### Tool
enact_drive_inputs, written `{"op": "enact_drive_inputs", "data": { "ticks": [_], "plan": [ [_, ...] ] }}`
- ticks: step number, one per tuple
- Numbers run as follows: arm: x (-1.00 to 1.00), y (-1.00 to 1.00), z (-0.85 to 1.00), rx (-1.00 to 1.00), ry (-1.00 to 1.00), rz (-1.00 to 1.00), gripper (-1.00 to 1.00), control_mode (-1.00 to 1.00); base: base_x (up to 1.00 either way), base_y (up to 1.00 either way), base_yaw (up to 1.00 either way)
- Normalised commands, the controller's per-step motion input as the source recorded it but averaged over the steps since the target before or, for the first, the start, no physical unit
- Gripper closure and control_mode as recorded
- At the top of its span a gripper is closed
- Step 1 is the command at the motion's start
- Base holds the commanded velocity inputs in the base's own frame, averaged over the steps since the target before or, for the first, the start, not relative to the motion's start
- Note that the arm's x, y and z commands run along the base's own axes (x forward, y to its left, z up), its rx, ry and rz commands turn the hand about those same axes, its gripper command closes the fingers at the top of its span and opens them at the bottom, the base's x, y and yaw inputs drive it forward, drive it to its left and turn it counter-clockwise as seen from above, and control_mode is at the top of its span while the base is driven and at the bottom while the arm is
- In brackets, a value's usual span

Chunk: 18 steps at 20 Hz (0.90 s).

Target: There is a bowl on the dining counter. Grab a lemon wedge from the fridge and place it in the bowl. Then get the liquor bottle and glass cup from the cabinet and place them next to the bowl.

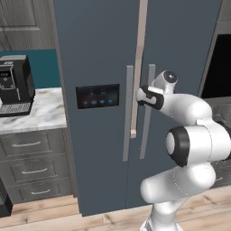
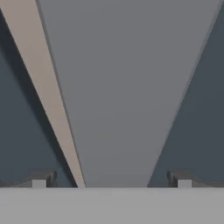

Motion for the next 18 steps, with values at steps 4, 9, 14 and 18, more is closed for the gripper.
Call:
{"op": "enact_drive_inputs", "data": {
  "ticks": [4, 9, 14, 18],
  "plan": [
    [0.54, -0.03, -0.14, 0.00, 0.00, 0.05, -1.00, -1.00, 0.00, 0.00, 0.00],
    [0.61, -0.01, -0.24, 0.00, 0.00, 0.05, 1.00, -1.00, 0.00, 0.00, 0.00],
    [0.61, -0.02, -0.28, 0.00, 0.00, 0.09, 1.00, -1.00, 0.00, 0.00, 0.00],
    [0.23, -0.01, -0.15, 0.00, 0.02, 0.09, 1.00, -1.00, 0.00, 0.00, 0.00]
  ]
}}
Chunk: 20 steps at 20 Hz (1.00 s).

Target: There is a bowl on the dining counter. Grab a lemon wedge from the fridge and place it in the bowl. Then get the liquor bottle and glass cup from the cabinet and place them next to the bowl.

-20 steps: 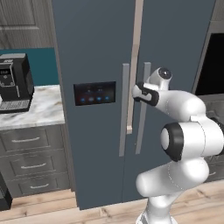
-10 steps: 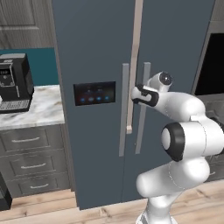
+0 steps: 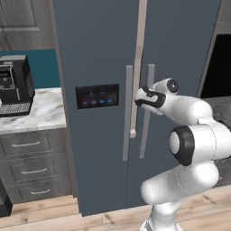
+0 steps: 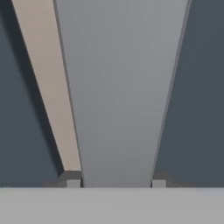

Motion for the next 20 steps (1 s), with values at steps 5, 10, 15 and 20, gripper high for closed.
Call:
{"op": "enact_drive_inputs", "data": {
  "ticks": [5, 10, 15, 20],
  "plan": [
    [-0.21, 0.00, -0.01, 0.01, 0.07, -0.03, 1.00, -1.00, 0.00, 0.00, 0.00],
    [-1.00, -0.07, 0.18, 0.11, 0.02, -0.16, 1.00, -1.00, 0.00, 0.00, 0.00],
    [-1.00, -0.19, 0.46, 0.16, 0.09, -0.20, 1.00, -1.00, 0.00, 0.00, 0.00],
    [-0.94, -0.26, 0.50, 0.17, 0.18, -0.18, 1.00, -1.00, 0.00, 0.00, 0.00]
  ]
}}
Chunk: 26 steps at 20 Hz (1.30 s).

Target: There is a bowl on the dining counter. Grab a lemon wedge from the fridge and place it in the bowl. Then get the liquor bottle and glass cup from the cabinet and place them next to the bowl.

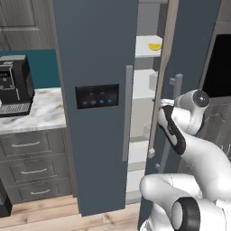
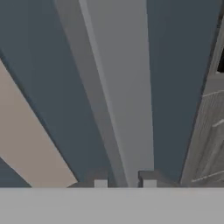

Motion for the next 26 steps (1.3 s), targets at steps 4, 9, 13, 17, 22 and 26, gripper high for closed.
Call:
{"op": "enact_drive_inputs", "data": {
  "ticks": [4, 9, 13, 17, 22, 26],
  "plan": [
    [-0.69, -0.27, 0.23, 0.12, 0.17, -0.11, 1.00, -1.00, 0.00, 0.00, 0.00],
    [-0.04, -0.03, -0.03, 0.00, 0.04, -0.01, -1.00, -1.00, 0.00, 0.00, 0.00],
    [-0.61, 0.01, -0.01, 0.00, -0.04, 0.00, -1.00, -1.00, 0.00, 0.00, 0.00],
    [-0.99, 0.35, 0.28, -0.09, -0.12, 0.06, -1.00, -1.00, 0.00, 0.00, 0.00],
    [-0.73, 0.65, 0.56, -0.17, -0.03, 0.14, -1.00, -1.00, 0.00, 0.00, 0.00],
    [-0.13, 0.81, 0.69, -0.17, 0.02, 0.14, -1.00, -1.00, 0.00, 0.00, 0.00]
  ]
}}
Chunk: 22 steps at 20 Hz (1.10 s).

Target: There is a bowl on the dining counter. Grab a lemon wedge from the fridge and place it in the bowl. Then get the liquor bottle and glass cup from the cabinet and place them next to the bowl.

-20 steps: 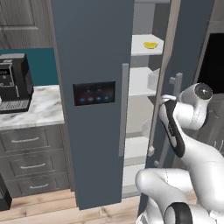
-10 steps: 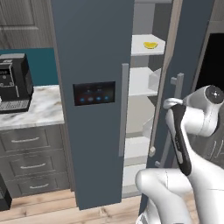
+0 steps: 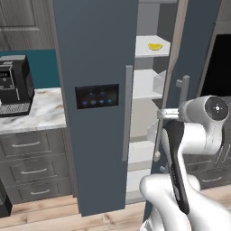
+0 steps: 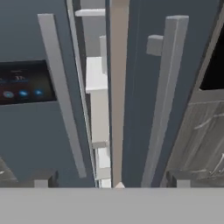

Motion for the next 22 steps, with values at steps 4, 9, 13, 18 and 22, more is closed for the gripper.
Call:
{"op": "enact_drive_inputs", "data": {
  "ticks": [4, 9, 13, 18, 22],
  "plan": [
    [0.00, 0.86, 0.71, -0.18, 0.05, 0.10, -1.00, -1.00, 0.00, 0.00, 0.00],
    [0.19, 0.71, 0.63, -0.21, 0.03, 0.05, -1.00, -1.00, 0.00, 0.00, 0.00],
    [0.55, 0.24, 0.33, -0.26, 0.01, 0.02, -1.00, -1.00, 0.00, 0.00, 0.00],
    [0.89, 0.00, 0.02, -0.28, 0.00, 0.01, -1.00, -1.00, 0.00, 0.00, 0.00],
    [0.93, -0.01, 0.00, -0.23, 0.00, 0.00, -1.00, -1.00, 0.00, 0.00, 0.00]
  ]
}}
